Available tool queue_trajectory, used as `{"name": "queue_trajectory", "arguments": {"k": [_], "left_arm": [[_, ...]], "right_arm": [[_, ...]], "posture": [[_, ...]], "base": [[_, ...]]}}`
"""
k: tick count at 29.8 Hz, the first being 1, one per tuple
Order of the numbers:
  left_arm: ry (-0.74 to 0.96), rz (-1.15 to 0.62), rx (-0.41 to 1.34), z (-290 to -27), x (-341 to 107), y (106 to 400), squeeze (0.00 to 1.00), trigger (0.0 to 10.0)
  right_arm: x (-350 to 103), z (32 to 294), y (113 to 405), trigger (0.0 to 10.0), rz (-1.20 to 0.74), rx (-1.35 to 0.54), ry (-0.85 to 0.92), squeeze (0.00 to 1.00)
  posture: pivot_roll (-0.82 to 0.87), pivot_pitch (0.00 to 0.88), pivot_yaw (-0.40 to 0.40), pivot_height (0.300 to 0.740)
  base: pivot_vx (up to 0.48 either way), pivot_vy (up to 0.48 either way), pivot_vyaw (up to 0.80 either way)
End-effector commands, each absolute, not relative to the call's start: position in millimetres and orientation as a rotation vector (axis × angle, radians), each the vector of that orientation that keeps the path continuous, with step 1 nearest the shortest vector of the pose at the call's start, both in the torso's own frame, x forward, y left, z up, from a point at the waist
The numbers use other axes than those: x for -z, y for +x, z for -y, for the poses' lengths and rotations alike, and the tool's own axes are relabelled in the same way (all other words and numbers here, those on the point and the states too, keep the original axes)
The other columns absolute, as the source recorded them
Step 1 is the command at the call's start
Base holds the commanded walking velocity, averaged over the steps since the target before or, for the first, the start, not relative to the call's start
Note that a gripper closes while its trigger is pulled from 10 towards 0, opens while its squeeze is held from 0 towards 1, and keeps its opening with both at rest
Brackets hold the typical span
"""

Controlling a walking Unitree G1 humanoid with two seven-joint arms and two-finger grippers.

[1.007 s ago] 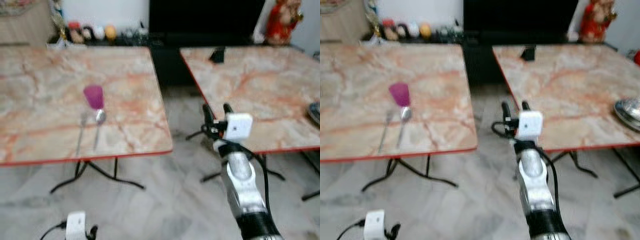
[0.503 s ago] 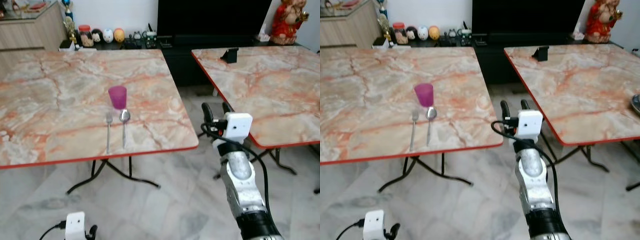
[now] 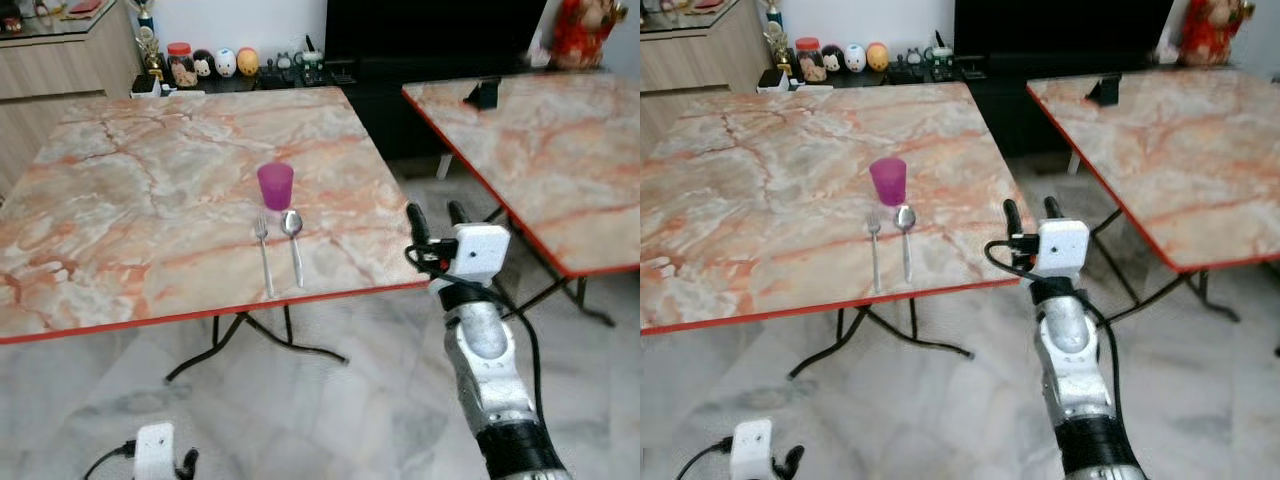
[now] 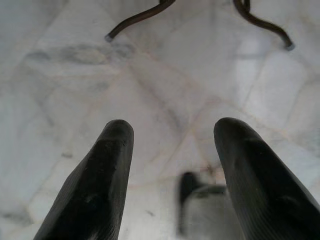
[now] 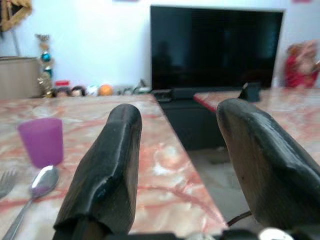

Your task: Setting the table

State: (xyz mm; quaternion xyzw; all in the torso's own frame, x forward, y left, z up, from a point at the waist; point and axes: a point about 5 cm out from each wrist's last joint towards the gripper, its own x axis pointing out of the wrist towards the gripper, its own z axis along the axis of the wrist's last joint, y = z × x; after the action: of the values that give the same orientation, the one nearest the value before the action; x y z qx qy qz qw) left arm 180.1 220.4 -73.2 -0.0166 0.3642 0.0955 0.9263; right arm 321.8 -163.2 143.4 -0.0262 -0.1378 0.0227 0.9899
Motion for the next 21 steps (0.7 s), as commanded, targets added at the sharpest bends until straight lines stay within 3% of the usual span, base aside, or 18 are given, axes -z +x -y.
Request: {"name": "queue_trajectory", "arguments": {"k": [1,4,21], "left_arm": [[-0.012,-0.748,-0.195,-224.9,72.3,179.9,0.00,10.0],[-0.011,-0.742,-0.195,-224.3,72.0,180.3,0.00,10.0],[0.001,-0.701,-0.185,-221.1,68.1,186.5,0.00,10.0]], "right_arm": [[-149.3,156.1,323.7,10.0,0.299,-0.067,-0.053,0.00],[-149.4,156.3,323.5,10.0,0.299,-0.066,-0.056,0.00],[-147.6,155.0,322.8,10.0,0.288,-0.067,-0.051,0.00]], "posture": [[-0.08,0.000,-0.015,0.736],[-0.08,0.000,-0.017,0.736],[-0.08,0.000,-0.020,0.736]], "base": [[0.000,0.322,0.00],[0.000,0.316,0.00],[0.000,0.000,0.00]]}}
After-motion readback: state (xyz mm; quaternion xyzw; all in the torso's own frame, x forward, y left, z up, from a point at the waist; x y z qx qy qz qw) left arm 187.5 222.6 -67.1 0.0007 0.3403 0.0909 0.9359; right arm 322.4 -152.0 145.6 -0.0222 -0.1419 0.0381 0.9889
